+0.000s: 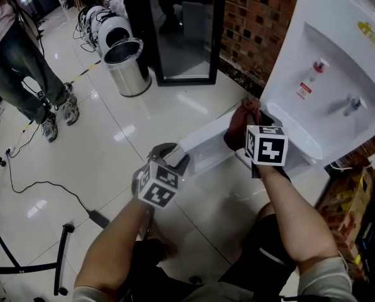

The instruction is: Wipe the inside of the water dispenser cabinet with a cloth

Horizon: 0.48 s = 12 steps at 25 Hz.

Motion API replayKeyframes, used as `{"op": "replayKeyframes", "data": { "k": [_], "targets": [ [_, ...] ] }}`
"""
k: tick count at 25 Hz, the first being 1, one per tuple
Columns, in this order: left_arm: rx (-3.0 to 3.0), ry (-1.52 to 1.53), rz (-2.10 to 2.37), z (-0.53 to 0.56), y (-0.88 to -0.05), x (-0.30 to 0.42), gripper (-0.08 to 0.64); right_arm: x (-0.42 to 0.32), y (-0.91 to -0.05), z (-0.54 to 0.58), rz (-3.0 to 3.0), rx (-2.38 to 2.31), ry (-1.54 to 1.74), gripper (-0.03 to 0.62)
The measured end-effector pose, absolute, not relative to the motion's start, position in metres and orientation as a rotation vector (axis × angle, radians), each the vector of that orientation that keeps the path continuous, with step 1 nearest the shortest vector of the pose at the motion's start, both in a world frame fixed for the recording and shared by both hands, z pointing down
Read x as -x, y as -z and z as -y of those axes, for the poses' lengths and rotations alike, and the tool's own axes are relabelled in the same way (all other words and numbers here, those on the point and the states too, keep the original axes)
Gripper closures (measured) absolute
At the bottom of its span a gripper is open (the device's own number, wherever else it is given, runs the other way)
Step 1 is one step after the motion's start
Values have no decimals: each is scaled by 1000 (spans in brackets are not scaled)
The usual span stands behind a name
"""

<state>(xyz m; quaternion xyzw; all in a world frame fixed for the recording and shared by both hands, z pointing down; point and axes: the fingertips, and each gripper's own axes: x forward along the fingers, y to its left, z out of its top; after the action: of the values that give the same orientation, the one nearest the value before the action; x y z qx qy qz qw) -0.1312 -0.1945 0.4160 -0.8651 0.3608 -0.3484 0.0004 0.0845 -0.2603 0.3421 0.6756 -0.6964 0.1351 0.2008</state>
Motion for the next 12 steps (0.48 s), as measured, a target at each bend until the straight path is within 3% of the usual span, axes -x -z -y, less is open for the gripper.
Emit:
{"op": "replayKeyframes", "data": {
  "k": [4, 12],
  "targets": [
    [2722, 1062, -1282, 188, -397, 157, 399, -62, -308, 238, 2150, -1758, -233, 494],
    [2646, 1013, -1492, 169, -346, 188, 506, -10, -287, 200, 2380, -1438, 26, 494]
  ]
}}
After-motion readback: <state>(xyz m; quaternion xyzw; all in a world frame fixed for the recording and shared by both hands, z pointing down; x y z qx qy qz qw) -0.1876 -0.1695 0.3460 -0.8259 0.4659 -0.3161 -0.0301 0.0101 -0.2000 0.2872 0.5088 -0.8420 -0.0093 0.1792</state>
